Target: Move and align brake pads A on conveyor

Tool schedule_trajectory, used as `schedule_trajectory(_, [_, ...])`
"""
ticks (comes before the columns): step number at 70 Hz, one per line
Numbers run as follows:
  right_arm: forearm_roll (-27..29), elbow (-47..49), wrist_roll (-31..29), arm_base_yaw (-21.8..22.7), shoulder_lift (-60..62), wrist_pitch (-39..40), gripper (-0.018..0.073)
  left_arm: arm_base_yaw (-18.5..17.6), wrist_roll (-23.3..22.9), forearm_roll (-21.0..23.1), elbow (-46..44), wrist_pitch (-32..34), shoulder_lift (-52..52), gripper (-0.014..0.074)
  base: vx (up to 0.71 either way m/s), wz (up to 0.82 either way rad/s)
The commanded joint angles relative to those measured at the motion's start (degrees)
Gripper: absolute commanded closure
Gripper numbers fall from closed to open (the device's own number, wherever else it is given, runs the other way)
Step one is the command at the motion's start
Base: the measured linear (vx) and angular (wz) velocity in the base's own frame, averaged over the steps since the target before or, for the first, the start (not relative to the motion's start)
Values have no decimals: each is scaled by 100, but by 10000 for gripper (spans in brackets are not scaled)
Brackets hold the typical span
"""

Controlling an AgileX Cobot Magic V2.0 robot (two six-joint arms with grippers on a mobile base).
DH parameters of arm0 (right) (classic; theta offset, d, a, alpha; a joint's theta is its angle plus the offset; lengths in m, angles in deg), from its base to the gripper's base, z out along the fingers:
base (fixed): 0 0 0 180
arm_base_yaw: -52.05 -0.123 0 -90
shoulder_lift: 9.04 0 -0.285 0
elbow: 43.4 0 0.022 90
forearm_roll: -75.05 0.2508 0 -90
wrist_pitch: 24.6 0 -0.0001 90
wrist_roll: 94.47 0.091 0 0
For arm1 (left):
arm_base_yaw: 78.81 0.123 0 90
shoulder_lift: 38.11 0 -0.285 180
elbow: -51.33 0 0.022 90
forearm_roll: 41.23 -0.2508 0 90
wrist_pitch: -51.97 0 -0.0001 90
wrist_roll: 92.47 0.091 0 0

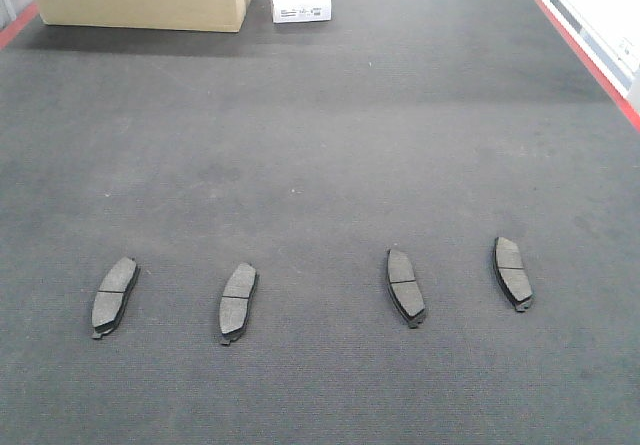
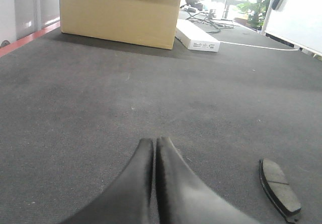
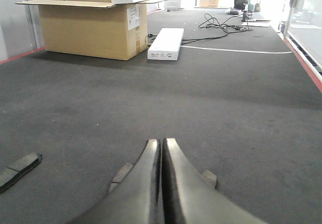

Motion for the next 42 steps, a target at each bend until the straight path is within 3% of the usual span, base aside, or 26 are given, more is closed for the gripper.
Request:
schedule_trajectory(1, [-96,149,-50,15,-65,406,569,4,-36,39,143,455,87,603,0,0])
schedule_trajectory(12, [-109,149,-63,68,-67,406,569,4,-36,39,143,455,87,602,0,0])
schedule_trajectory(22, [162,149,-130,845,-67,406,569,4,-36,39,143,455,87,602,0,0])
schedule_trajectory(34, [1382,-145,-1612,1947,-67,668,569,4,-36,39,143,455,87,602,0,0])
schedule_trajectory(42, [1646,-793,-1926,2141,134,1407,569,4,-36,39,143,455,87,602,0,0])
